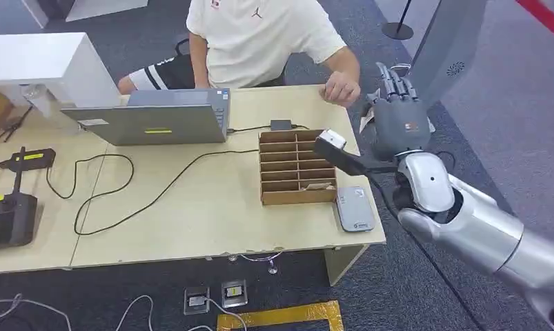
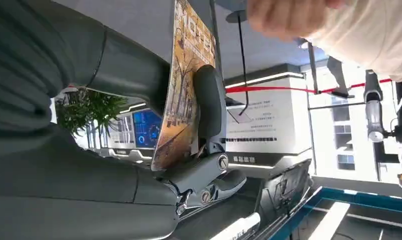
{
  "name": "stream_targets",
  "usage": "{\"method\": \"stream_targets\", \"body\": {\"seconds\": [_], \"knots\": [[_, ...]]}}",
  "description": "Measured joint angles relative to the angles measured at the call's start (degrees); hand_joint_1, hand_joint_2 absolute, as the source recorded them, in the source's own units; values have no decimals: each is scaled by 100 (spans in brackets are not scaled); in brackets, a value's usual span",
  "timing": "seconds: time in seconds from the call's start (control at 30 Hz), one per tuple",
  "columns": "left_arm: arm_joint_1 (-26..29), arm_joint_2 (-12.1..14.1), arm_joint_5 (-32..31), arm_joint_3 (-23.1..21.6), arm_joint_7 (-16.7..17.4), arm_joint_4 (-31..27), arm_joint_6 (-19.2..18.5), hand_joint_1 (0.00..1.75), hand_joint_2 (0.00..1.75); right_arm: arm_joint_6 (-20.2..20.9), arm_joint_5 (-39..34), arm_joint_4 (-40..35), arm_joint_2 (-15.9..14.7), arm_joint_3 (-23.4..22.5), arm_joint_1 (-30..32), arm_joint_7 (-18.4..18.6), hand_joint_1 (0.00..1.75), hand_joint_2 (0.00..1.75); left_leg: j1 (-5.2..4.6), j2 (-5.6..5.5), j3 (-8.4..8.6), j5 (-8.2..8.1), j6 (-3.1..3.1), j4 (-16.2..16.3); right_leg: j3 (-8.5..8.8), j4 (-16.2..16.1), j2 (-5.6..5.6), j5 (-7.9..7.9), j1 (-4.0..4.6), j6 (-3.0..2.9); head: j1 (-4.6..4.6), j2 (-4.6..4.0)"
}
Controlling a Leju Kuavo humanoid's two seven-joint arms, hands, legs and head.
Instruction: Pass the card to the sensor for recognition and then transmit it.
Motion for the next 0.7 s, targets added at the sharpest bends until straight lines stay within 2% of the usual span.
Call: {"method": "stream_targets", "body": {"seconds": [0.33, 0.4, 0.5, 0.7], "knots": [[2, 0, 0, 0, 9, 0, 0, 0, 0, 363, -170, 81, 20, 22, 167, 0, 175, 175, 0, 1, 0, 0, 0, 0, 0, 0, 1, 0, 0, 0, 0, 0], [2, -2, 0, 2, 11, 0, 0, 0, 0, 587, -145, 152, 22, -4, 207, 0, 175, 175, 0, 1, 0, 0, 0, 0, 1, 0, 0, 0, 0, 0, -2, 0], [3, -13, 0, 0, 66, 0, 0, 0, 0, 885, -100, 347, 33, -160, 410, 2, 175, 175, 0, -1, 0, 0, 0, 0, 2, -1, -2, 0, 0, 0, 0, 0], [0, -28, 0, -2, 175, 0, 0, 0, 0, 1014, -66, 765, 50, -555, 877, 2, 175, 175, 0, 0, 1, -1, 0, 1, 1, -1, 0, 0, 0, 0, 0, 0]]}}
